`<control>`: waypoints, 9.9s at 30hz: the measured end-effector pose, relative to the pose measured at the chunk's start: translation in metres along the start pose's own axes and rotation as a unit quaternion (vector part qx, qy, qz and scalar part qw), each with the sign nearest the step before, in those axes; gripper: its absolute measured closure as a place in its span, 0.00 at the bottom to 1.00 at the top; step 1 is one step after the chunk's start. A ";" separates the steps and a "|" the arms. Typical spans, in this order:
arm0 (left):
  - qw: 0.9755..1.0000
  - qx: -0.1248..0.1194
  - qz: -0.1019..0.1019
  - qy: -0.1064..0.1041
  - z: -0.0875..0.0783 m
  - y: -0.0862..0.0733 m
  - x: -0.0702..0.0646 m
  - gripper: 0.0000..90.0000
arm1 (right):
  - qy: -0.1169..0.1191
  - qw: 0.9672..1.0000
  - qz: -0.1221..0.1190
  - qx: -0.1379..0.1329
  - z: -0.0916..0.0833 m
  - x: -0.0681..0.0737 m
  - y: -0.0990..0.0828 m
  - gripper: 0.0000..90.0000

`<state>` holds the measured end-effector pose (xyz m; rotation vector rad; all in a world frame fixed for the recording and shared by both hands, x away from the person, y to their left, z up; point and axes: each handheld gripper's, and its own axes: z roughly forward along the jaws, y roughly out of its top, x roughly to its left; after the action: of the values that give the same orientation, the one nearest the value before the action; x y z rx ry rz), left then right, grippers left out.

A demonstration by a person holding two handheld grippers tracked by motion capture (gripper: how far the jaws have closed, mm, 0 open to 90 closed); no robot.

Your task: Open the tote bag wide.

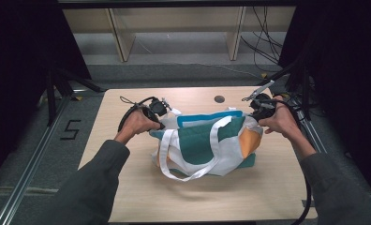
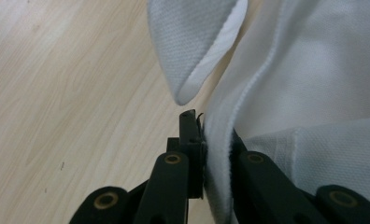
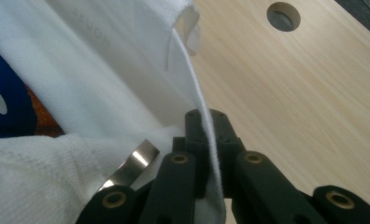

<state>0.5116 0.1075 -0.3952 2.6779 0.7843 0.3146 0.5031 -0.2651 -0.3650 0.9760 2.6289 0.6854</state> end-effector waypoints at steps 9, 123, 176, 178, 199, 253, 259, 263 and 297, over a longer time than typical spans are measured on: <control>0.999 -0.022 -0.029 -0.021 0.018 -0.010 0.005 0.94 | 0.008 1.000 0.013 -0.016 0.013 -0.002 -0.009 0.98; 0.983 -0.155 0.059 -0.081 -0.041 -0.034 -0.094 0.78 | 0.104 0.988 -0.071 -0.084 -0.054 0.057 -0.031 0.70; 0.986 -0.140 0.023 -0.086 0.056 -0.063 -0.117 0.87 | 0.142 0.989 -0.037 0.024 0.063 0.091 -0.088 0.95; 0.987 -0.131 0.037 -0.080 0.054 -0.063 -0.118 0.87 | 0.139 0.989 -0.037 0.022 0.066 0.092 -0.089 0.95; 0.973 -0.223 -0.039 -0.034 -0.047 -0.061 -0.064 0.61 | 0.039 0.993 0.039 -0.106 -0.029 0.047 -0.070 0.67; 0.962 -0.209 -0.153 -0.082 0.015 -0.073 -0.062 0.78 | 0.054 0.987 0.074 -0.128 0.017 0.057 -0.075 0.86; 0.965 -0.200 -0.130 -0.106 0.024 -0.071 -0.086 0.89 | 0.087 0.989 0.044 -0.108 0.017 0.089 -0.081 0.96; 0.971 -0.188 -0.112 -0.093 0.032 -0.074 -0.095 0.90 | 0.067 0.992 0.044 -0.101 0.025 0.096 -0.092 0.99; 0.951 -0.270 -0.123 -0.087 -0.012 -0.098 -0.100 0.89 | 0.064 0.979 0.094 -0.170 0.002 0.075 -0.118 0.98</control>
<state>0.3785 0.1330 -0.4321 2.0412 0.8240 0.1899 0.3835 -0.2929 -0.4325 1.1110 2.4256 1.2321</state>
